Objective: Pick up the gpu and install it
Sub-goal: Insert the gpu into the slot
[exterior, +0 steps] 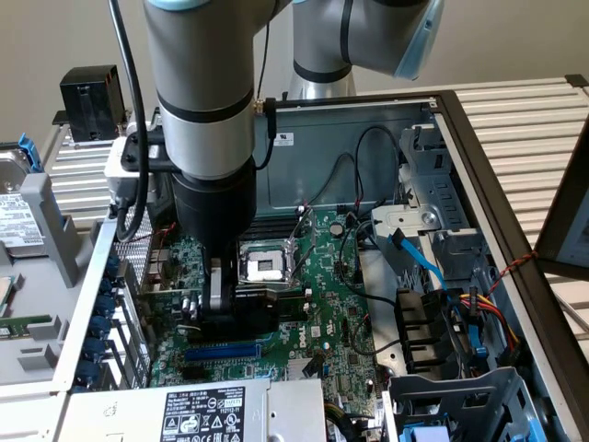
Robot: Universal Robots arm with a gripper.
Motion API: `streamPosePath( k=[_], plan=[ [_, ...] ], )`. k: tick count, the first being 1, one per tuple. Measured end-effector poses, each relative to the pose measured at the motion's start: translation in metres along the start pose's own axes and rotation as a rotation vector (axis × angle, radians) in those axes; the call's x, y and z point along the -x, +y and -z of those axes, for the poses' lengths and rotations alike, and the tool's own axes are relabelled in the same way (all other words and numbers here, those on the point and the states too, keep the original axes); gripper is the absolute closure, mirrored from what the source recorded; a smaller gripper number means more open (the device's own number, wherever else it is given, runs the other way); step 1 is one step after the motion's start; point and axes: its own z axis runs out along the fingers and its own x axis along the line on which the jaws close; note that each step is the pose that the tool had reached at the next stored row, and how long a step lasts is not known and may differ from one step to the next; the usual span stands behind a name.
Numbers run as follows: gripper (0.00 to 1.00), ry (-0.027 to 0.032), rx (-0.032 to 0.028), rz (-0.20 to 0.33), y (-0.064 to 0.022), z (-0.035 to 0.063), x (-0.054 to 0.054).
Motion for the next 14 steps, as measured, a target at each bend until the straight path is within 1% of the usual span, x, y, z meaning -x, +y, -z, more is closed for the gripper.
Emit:
streamPosePath(
  k=[2,3,4,6,7,8,9,11,14],
  plan=[
    [0.73,0.0016,0.0028,-0.001,0.0,-0.0007,0.0004],
    [0.73,0.0034,0.003,-0.001,0.0,-0.0009,0.0004],
    [0.73,0.0069,0.0028,-0.001,0.0,-0.001,0.0004],
    [0.73,0.0209,0.0015,-0.002,0.0001,-0.0009,0.0006],
    [0.73,0.0281,-0.0005,-0.002,0.0,-0.001,0.0007],
    [0.73,0.0345,-0.0039,-0.003,0.0001,-0.001,0.001],
    [0.73,0.0383,-0.008,-0.003,0.0001,-0.001,0.0015],
    [0.73,0.0414,-0.0131,-0.003,0.0001,-0.0008,0.003],
    [0.73,0.0528,-0.0143,-0.003,0.0006,0.0056,0.0043]
  ],
)
